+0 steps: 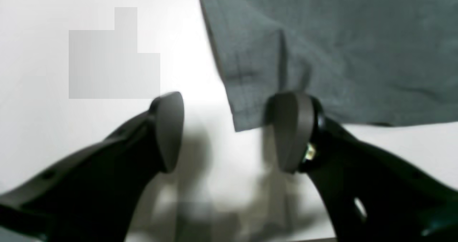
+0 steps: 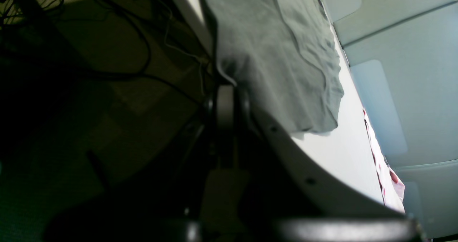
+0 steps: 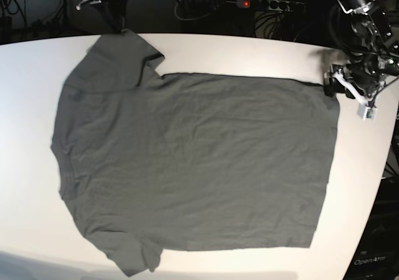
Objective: Fold the T-shirt properly
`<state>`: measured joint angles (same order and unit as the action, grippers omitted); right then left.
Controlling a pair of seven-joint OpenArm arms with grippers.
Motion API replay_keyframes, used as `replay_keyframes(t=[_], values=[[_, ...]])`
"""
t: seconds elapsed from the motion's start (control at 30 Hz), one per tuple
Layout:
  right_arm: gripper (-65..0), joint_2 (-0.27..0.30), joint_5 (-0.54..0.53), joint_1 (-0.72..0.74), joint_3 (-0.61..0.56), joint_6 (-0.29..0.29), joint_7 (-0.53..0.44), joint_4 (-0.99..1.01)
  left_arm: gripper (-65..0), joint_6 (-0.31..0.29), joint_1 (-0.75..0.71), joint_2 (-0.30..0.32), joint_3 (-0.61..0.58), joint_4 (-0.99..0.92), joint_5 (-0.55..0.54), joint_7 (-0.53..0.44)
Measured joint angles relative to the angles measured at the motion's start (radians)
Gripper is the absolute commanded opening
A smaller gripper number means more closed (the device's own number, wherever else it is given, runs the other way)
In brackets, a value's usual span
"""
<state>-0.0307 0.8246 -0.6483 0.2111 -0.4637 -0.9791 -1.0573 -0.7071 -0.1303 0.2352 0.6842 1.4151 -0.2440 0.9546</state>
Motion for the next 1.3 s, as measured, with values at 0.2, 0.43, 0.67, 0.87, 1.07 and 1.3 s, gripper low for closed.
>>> replay_keyframes(t=[0.2,0.43,0.67,0.87,1.07,1.3], values=[[-65.0,0.000,0.000,0.000,0.000,0.000,0.000,0.000,-26.2,0.006,0.002,0.008,-0.048,-0.002,0.011,-0.005],[-65.0,0.000,0.000,0.002,0.000,0.000,0.000,0.000,-26.2,0.012,0.008,0.008,-0.060,-0.002,0.019,-0.004],[-65.0,0.000,0.000,0.002,0.000,0.000,0.000,0.000,-26.2,0.001,0.062,0.011,-0.058,-0.100,-0.019,-0.062],[-65.0,0.000,0.000,0.002,0.000,0.000,0.000,0.000,-26.2,-0.008,0.072,0.009,-0.058,-0.159,-0.068,-0.132],[-65.0,0.000,0.000,0.002,0.000,0.000,0.000,0.000,-26.2,-0.007,0.072,0.005,-0.058,-0.160,-0.068,-0.132],[-65.0,0.000,0.000,0.002,0.000,0.000,0.000,0.000,-26.2,-0.001,0.063,0.003,-0.059,-0.161,-0.125,-0.127]])
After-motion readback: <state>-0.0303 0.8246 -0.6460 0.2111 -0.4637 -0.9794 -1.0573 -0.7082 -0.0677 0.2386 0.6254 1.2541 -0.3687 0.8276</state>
